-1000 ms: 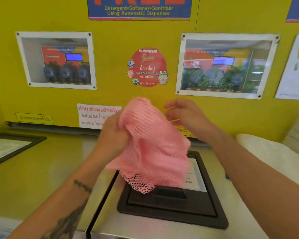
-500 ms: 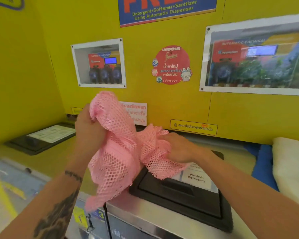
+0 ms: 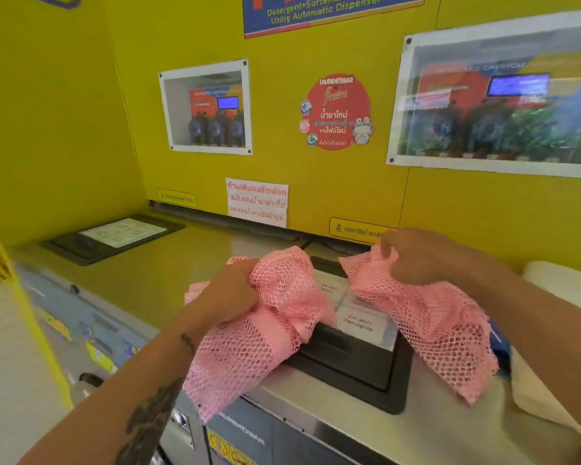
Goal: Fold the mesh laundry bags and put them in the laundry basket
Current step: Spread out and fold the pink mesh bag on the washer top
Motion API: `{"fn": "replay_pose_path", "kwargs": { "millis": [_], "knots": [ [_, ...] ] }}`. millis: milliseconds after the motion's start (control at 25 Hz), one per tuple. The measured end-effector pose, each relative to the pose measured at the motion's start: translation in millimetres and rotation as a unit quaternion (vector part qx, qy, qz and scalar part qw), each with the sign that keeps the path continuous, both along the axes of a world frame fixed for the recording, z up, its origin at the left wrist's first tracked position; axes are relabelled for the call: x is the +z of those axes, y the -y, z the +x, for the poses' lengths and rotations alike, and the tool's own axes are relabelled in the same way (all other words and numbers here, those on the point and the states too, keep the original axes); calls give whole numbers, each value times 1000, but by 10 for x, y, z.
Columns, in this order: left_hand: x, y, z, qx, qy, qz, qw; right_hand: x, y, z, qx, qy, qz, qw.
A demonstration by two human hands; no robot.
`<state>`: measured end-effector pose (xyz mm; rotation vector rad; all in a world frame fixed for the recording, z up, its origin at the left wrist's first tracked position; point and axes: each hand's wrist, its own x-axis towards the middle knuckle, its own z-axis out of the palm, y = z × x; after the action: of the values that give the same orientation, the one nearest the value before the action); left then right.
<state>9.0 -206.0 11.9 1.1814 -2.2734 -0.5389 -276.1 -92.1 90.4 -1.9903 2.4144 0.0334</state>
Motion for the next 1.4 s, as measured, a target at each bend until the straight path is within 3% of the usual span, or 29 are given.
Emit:
{"fn": "replay_pose_path", "kwargs": {
  "millis": [80, 120, 200, 320, 360, 440, 480, 520, 600, 680, 760, 880, 920, 960, 1000, 1040, 1080, 1120, 1200, 1280, 1360, 1400],
  "knots": [
    [-28, -66, -196, -13, -62, -1, 998, -193, 6, 154, 47, 133, -21, 990],
    [-45, -87, -274, -17, -95, 3, 995, -288, -8, 198, 54, 133, 27, 989],
    [-49, -58, -363, -4, -182, 46, 982, -421, -45, 92, -4, 57, 132, 990],
    [103, 0, -441, -5, -324, 128, 937, -309, -216, -82, -113, -64, 197, 972],
    [158, 47, -491, -18, -364, 154, 918, -267, -252, -78, -122, -86, 196, 969],
    [340, 107, -614, -12, -417, 185, 890, -188, -255, 20, -110, -87, 77, 987],
    [435, 143, -675, -4, -430, 193, 882, -126, -234, 125, -93, -21, -13, 995],
    [529, 167, -755, -8, -450, 206, 869, -49, -222, 239, -67, 103, -82, 989],
    [752, 195, -911, -31, -500, 233, 833, 130, -192, 591, -8, 389, -97, 916],
    [1014, 182, -986, -56, -542, 236, 805, 86, -45, 837, 7, 498, -71, 864],
    [1219, 231, -898, -72, -549, 185, 812, 59, 134, 868, -32, 538, -158, 827],
    [1391, 439, -425, 36, -451, -13, 892, 388, 189, 631, -52, 616, -279, 735],
    [1413, 521, -233, 85, -412, -66, 905, 555, 160, 529, -50, 605, -299, 736],
    [1425, 609, -36, 120, -368, -95, 917, 693, 153, 421, -55, 558, -310, 768],
    [1427, 669, 131, 139, -312, -97, 935, 779, 159, 344, -79, 464, -309, 826],
    [1419, 728, 256, 147, -218, -80, 961, 789, 203, 265, -119, 323, -298, 890],
    [1378, 770, 366, 142, -87, -55, 984, 745, 271, 224, -145, 185, -285, 929],
    [1307, 823, 448, 119, 53, -26, 991, 671, 341, 234, -149, 106, -265, 947],
    [1133, 832, 571, 61, 242, 22, 968, 529, 400, 427, -90, 136, -201, 966],
    [960, 798, 590, 30, 286, 47, 957, 356, 368, 722, -14, 213, -35, 976],
    [760, 776, 476, 35, 293, 3, 956, 120, 303, 993, 40, 187, 145, 971],
    [657, 752, 376, 20, 299, -27, 954, 8, 294, 1062, 55, 178, 187, 964]
  ]
}}
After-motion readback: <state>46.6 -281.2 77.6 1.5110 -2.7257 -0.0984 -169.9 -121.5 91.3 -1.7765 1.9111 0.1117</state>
